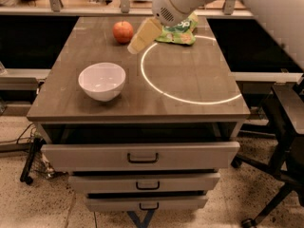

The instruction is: Place apple into white bowl

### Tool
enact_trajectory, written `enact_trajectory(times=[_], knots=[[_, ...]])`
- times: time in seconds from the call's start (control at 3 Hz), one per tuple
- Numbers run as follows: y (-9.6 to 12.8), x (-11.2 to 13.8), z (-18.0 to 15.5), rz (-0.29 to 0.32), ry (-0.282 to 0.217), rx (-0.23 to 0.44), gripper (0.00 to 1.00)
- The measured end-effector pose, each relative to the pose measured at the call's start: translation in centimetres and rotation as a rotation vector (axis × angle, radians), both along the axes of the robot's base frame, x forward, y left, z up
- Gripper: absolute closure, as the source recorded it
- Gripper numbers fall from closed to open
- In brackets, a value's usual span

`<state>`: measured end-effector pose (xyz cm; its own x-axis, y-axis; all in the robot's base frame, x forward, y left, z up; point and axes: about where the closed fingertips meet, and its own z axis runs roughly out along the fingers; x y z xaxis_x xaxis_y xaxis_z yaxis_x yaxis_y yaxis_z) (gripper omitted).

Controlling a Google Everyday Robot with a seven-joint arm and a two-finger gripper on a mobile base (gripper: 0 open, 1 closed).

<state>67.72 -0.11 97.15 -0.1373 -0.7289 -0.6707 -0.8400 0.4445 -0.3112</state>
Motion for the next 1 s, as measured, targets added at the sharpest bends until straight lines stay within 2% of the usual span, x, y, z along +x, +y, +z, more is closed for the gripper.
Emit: enact_trajectory(times=[0.33, 0.67, 1.0], knots=[[0.7, 7.4, -2.8, -0.114, 0.019, 0.16, 0.0], [2.1, 14.0, -6.3, -0.185, 0.037, 0.281, 0.0], [5.4, 18.3, -8.8, -0.2, 0.04, 0.354, 0.0]])
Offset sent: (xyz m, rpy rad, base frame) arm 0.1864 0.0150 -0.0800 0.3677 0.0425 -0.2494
